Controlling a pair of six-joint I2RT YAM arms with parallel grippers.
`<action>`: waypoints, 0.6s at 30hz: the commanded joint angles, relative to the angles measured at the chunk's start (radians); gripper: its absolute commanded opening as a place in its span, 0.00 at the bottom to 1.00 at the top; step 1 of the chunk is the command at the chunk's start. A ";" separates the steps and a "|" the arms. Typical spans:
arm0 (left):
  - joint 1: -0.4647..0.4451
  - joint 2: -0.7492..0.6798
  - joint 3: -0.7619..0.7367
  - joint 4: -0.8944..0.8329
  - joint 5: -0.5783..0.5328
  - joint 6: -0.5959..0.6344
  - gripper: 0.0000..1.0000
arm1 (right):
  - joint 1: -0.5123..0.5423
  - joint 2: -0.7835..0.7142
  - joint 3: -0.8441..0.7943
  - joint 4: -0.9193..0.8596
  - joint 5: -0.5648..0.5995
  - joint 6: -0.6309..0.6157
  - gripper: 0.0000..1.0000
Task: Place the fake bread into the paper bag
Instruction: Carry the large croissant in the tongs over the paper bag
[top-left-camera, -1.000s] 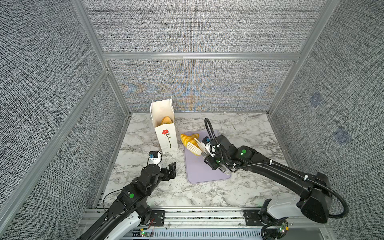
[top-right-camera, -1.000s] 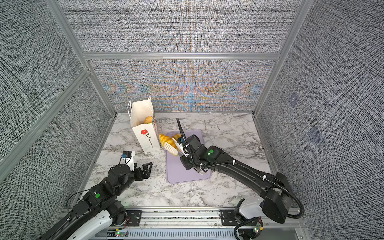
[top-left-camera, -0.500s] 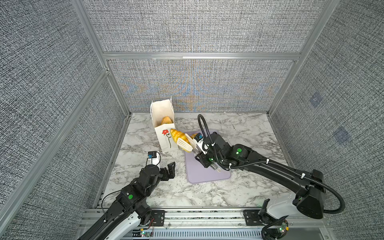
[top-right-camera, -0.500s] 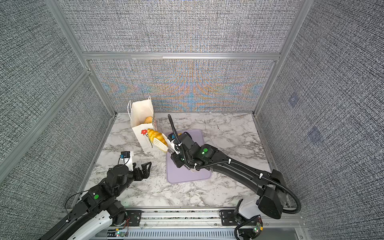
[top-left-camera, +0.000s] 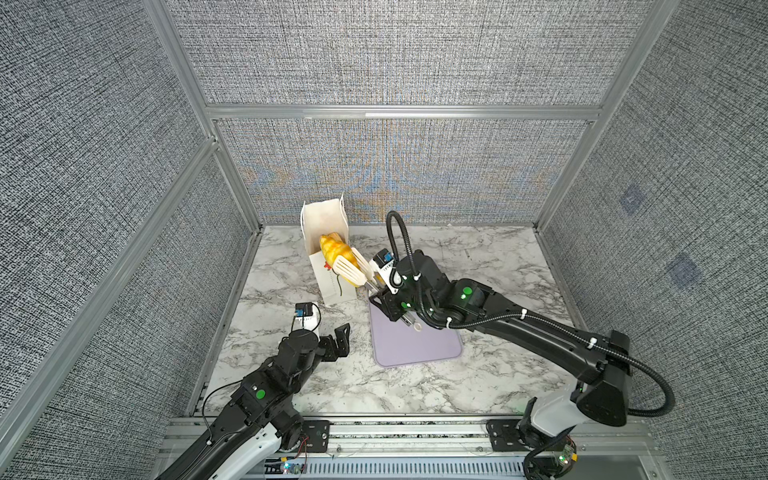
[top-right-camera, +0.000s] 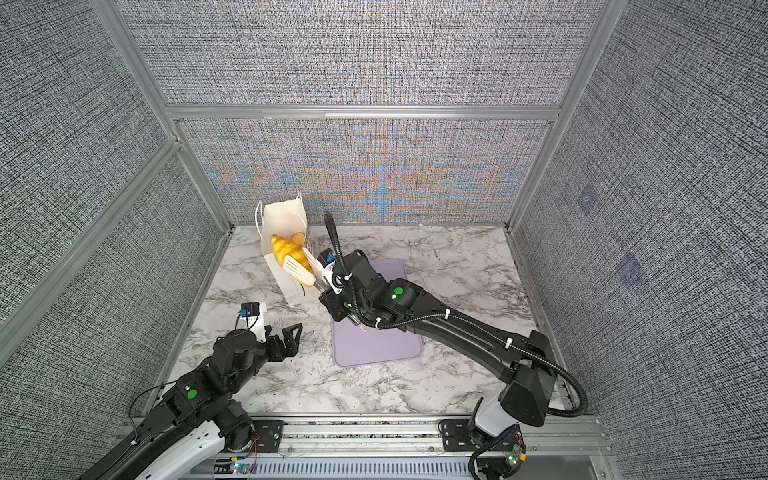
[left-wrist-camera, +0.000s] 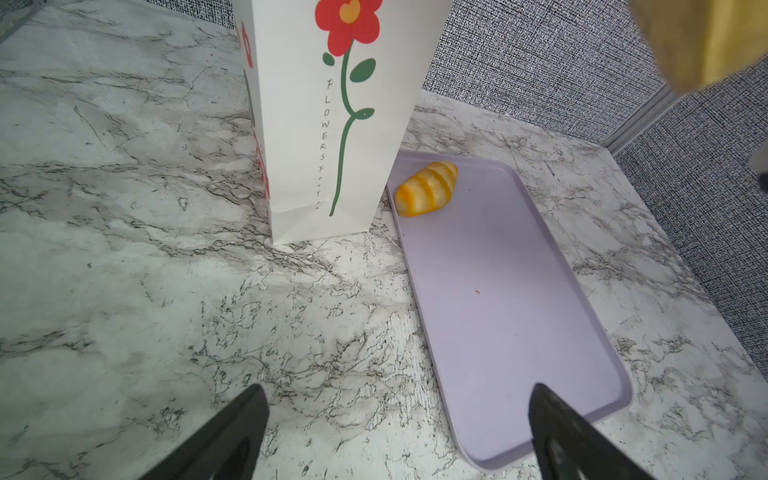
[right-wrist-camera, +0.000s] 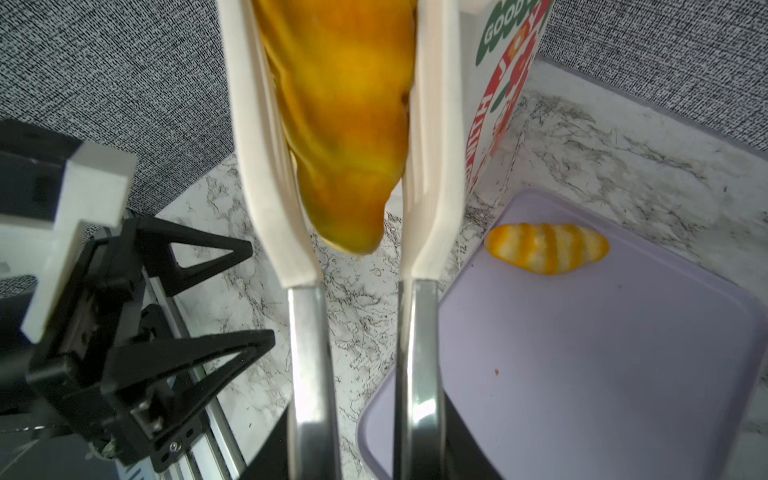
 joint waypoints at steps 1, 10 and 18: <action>0.000 0.000 -0.002 0.002 -0.006 0.010 0.99 | 0.000 0.027 0.046 0.069 0.015 0.015 0.37; 0.001 -0.006 -0.006 0.002 -0.003 0.009 0.99 | -0.014 0.148 0.212 0.076 0.066 0.041 0.37; 0.001 -0.011 -0.011 0.004 0.000 0.007 0.99 | -0.051 0.250 0.327 0.091 0.050 0.092 0.37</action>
